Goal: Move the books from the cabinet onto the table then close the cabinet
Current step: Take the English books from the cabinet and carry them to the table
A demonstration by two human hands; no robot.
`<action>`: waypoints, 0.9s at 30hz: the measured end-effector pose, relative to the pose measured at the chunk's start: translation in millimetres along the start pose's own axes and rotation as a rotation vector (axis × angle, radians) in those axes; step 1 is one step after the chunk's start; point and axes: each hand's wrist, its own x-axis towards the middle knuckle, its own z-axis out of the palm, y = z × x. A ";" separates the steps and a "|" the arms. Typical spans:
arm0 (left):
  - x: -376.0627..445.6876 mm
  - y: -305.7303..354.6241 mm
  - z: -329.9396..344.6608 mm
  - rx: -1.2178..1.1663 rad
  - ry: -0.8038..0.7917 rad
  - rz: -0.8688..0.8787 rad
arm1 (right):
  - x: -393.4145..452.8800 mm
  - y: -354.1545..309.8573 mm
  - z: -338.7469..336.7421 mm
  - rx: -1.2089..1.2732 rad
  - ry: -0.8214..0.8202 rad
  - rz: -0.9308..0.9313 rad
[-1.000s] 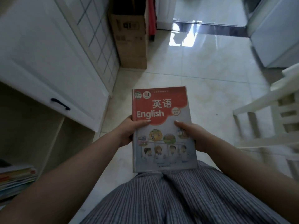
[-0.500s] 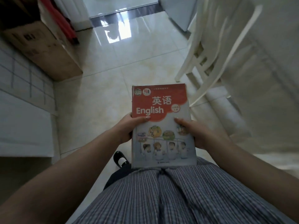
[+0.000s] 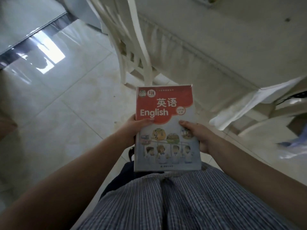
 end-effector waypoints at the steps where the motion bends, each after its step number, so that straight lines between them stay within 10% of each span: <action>1: 6.1 4.7 4.1 0.013 0.000 -0.019 | 1.2 -2.1 -2.9 0.027 0.009 0.005; 27: 219.1 303.0 35.4 0.343 -0.276 0.061 | 124.0 -266.1 19.8 0.140 0.258 -0.191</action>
